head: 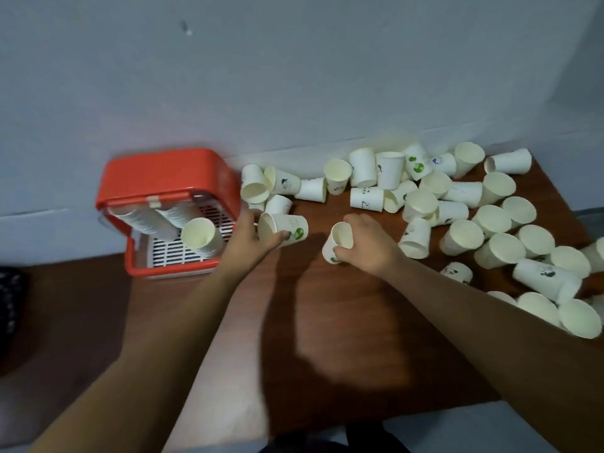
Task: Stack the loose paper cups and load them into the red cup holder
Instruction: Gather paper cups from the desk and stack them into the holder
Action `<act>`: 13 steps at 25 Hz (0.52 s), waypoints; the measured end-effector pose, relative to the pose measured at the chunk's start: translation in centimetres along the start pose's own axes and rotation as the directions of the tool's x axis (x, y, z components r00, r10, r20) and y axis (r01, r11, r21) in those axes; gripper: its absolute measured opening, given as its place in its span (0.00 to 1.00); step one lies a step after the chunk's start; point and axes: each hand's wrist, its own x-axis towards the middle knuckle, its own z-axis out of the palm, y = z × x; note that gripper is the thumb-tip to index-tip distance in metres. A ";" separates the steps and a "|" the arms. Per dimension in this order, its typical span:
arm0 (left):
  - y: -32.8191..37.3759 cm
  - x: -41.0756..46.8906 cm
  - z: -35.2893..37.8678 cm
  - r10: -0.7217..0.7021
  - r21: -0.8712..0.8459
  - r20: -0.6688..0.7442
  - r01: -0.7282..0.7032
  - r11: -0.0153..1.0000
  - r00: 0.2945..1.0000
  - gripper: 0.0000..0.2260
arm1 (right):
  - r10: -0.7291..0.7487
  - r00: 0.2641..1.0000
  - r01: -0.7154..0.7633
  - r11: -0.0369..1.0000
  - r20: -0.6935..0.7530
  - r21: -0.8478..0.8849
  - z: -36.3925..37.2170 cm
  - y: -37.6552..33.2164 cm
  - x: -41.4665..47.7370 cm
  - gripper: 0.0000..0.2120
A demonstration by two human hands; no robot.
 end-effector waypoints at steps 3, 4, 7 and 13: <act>-2.3 -1.9 -7.2 0.030 -0.006 -0.140 -0.031 1.000 0.990 0.26 | -0.085 0.996 0.086 0.996 -0.027 0.034 1.7 -6.2 0.7 0.29; -3.0 -2.4 -9.2 0.026 0.004 -0.179 -0.026 1.000 0.984 0.26 | -0.108 0.993 0.110 0.993 -0.040 0.043 2.2 -7.9 0.9 0.28; -5.9 -2.5 -13.8 -0.008 0.059 -0.276 0.025 0.998 0.961 0.33 | -0.160 0.983 0.166 0.984 -0.084 0.068 3.5 -12.4 1.7 0.28; -7.3 -0.5 -14.1 0.015 0.181 -0.244 0.030 0.983 0.970 0.30 | -0.170 0.973 0.187 0.977 -0.154 0.106 4.7 -16.0 2.7 0.29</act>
